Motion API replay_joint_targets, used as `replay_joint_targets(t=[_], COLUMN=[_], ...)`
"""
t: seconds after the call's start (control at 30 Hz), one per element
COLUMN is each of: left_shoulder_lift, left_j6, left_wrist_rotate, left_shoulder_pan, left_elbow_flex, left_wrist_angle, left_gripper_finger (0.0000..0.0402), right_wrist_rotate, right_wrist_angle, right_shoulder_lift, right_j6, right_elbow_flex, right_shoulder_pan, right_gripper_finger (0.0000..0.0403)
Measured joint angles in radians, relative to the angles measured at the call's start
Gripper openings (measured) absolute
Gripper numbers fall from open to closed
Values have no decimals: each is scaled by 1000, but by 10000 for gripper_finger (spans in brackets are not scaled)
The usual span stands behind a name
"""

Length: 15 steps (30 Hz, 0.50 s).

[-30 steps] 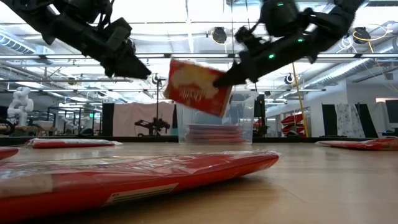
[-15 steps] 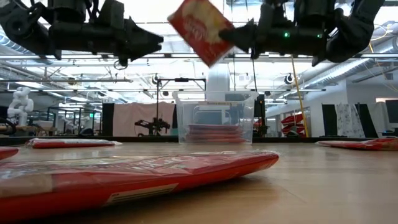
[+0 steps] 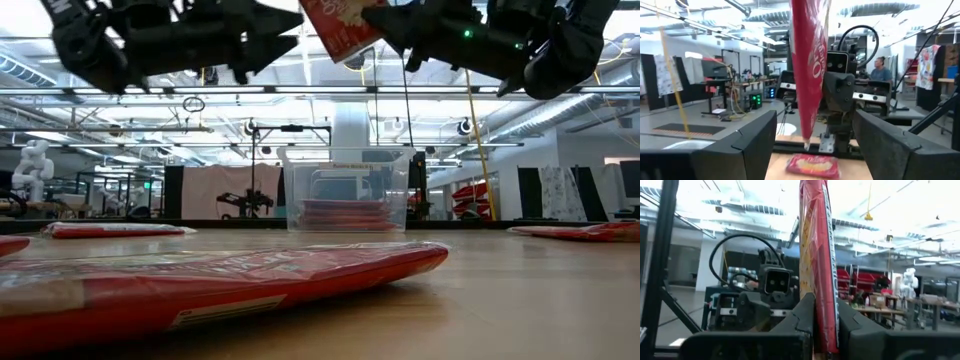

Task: Sort popcorn bags into baskets
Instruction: Put the popcorn bags into the transparent bin

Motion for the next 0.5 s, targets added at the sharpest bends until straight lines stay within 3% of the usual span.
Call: replay_joint_targets(t=[0.17, 0.5], left_shoulder_lift=[81, 202], left_j6=[-3, -15], left_wrist_rotate=[36, 179], left_shoulder_pan=[4, 9], left_elbow_flex=[92, 244], left_wrist_angle=[1, 2], left_gripper_finger=[256, 189], right_wrist_rotate=[-49, -53], right_wrist_angle=[51, 77], right_shoulder_lift=[0, 0], right_j6=[-24, -38], right_elbow_flex=[0, 0], right_shoulder_pan=[21, 28], right_gripper_finger=[18, 18])
